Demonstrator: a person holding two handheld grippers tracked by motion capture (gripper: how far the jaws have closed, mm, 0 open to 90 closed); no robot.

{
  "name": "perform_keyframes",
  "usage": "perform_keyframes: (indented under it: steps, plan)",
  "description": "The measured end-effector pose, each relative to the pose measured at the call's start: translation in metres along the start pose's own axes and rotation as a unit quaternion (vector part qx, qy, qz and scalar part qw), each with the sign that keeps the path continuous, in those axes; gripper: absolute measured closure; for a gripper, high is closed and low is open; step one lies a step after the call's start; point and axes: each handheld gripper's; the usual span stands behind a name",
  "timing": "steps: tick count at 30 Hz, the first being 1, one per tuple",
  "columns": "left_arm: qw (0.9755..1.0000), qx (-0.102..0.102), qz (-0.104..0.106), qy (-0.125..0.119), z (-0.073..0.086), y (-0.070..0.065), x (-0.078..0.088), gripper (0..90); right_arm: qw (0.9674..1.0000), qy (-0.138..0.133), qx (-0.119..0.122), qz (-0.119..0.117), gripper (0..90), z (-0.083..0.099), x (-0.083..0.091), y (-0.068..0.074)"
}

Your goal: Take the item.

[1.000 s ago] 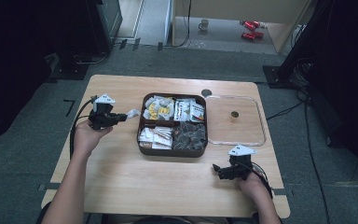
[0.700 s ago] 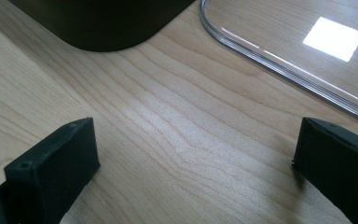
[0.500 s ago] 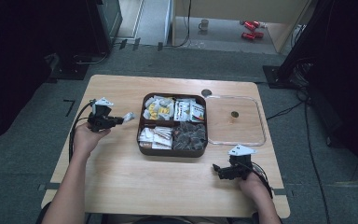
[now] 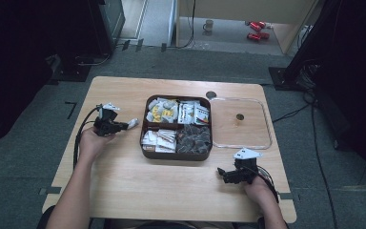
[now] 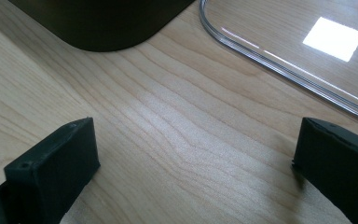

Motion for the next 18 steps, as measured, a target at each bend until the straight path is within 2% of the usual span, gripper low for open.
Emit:
perform_keyframes:
  steps: [7, 13, 15, 16, 18]
  plan:
    - [0.9999, 0.001, 0.004, 0.011, 0.0014, -0.0002, -0.0066, 85.3, 1.0000, 0.000, 0.000, 0.000, 0.0, 0.0000, 0.0000, 0.0000]
    - [0.9998, 0.012, 0.018, 0.005, 0.0014, 0.0016, -0.0046, 77.3, 1.0000, 0.000, 0.000, 0.000, 0.0, 0.0000, 0.0000, 0.0000]
    - [0.9997, 0.016, 0.016, -0.002, 0.0023, 0.0016, -0.0030, 71.3, 1.0000, 0.000, 0.000, 0.000, 0.0, 0.0000, 0.0000, 0.0000]
    - [0.9998, 0.017, 0.005, -0.009, 0.0037, 0.0011, 0.0005, 69.5, 1.0000, 0.000, 0.000, 0.000, 0.0, 0.0000, 0.0000, 0.0000]
    - [0.9997, 0.019, 0.005, -0.013, 0.0044, 0.0014, 0.0024, 69.4, 1.0000, 0.000, 0.000, 0.000, 0.0, 0.0000, 0.0000, 0.0000]
Point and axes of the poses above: each handheld gripper's, and its own axes: x roughly backward along the jaws, z roughly out of its underside, y roughly to its left, and after that the axes turned 2 degrees about -y, right-handed
